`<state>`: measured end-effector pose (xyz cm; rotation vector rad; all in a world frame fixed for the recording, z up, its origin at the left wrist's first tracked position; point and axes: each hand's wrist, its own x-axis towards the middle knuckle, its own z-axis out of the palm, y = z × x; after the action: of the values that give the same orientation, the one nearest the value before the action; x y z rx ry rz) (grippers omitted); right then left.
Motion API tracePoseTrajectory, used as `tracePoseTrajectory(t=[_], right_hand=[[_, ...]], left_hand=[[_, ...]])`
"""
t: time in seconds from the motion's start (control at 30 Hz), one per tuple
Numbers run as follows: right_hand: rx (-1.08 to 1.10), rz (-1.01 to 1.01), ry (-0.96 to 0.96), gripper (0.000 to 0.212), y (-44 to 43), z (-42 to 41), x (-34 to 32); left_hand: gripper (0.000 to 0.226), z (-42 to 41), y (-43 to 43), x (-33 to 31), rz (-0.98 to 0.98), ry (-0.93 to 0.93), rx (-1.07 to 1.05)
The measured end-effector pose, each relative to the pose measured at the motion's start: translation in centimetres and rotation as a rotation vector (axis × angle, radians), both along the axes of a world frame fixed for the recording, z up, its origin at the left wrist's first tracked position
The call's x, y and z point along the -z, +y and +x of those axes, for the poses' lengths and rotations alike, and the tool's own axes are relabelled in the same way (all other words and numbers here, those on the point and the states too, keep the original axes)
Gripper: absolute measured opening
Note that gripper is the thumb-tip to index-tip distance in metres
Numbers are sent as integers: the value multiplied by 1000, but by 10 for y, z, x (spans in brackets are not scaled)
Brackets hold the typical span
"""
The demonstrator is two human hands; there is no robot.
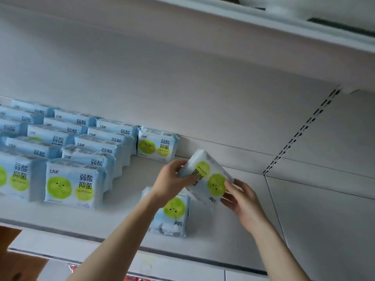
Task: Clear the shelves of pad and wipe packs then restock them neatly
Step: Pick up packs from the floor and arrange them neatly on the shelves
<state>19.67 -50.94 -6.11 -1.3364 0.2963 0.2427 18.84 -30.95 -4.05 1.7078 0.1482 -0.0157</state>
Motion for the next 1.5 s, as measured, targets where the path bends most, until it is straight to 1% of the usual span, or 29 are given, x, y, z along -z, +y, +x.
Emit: tracePoseTrajectory(t=[0.03,0.07,0.13,0.17,0.2,0.23,0.3,0.33,0.4,0.43,0.5,0.57,0.6,0.67,0.73,0.77,0.8,0.87,0.9,0.97,1.0,1.03,1.07,1.13,1.2,1.27,1.33,1.43,1.5], right_hand=[[-65,39,-13,24,2,0,-6],[-146,55,-22,27,5,0,-10],[-291,58,-35,55,15,0,-18],[-324,51,-44,66,20,1,-21],[-337,36,-53,65,25,3,-23],[-344,28,-55,54,30,4,-25],[-359,29,-51,25,40,4,-31],[-371,15,-53,18,45,6,-31],[-402,-6,-61,12,51,10,-34],[-418,-22,-66,14,54,12,-36],[-473,-66,-63,20,58,18,-42],[-509,-87,-56,16,62,21,-48],[-495,-61,-61,16,64,22,-49],[-385,86,-42,26,69,24,-48],[-251,245,15,28,74,22,-46],[-227,278,37,29,78,18,-44],[-255,257,42,31,82,14,-41],[-381,86,-14,43,93,3,-34],[-411,0,-55,44,98,-1,-32],[-370,-99,-114,30,105,-2,-32],[-336,-128,-139,22,104,1,-34],[-313,-173,-176,19,102,7,-36],[-309,-253,-223,23,100,14,-40],[-356,-459,-332,30,97,26,-47],[-425,-596,-364,32,101,39,-49],[-455,-660,-335,34,112,50,-44],[-469,-674,-314,35,122,59,-35],[-475,-620,-289,36,137,69,-17],[-426,-579,-281,39,144,71,-7]], left_hand=[[30,-5,3,-2,-140,3,-20],[28,-10,5,-3,-229,19,-38],[23,-17,10,-4,-383,46,-80],[21,-20,13,-5,-464,55,-113],[18,-23,16,-6,-539,65,-146],[15,-26,20,-6,-599,77,-178],[13,-31,28,-6,-658,80,-226],[13,-34,32,-6,-665,73,-240],[13,-38,39,-5,-639,68,-249],[14,-40,42,-6,-602,67,-245],[26,-44,48,-7,-513,57,-214],[33,-46,50,-9,-478,45,-173],[34,-45,51,-9,-480,40,-172],[32,-42,50,-9,-529,37,-230],[23,-36,47,-6,-646,48,-343],[20,-33,44,-4,-708,60,-403],[18,-31,40,-2,-754,68,-451],[20,-27,33,2,-804,63,-484],[23,-26,30,4,-804,60,-471],[28,-26,30,6,-768,75,-430],[26,-26,32,6,-739,88,-425],[22,-26,35,7,-709,96,-435],[19,-25,40,9,-683,100,-452],[25,-23,49,14,-636,114,-464],[25,-21,55,17,-580,133,-431],[15,-19,58,19,-541,145,-397],[3,-17,60,22,-528,152,-387],[1,-11,68,33,-492,166,-427],[3,-9,73,38,-452,164,-432]])
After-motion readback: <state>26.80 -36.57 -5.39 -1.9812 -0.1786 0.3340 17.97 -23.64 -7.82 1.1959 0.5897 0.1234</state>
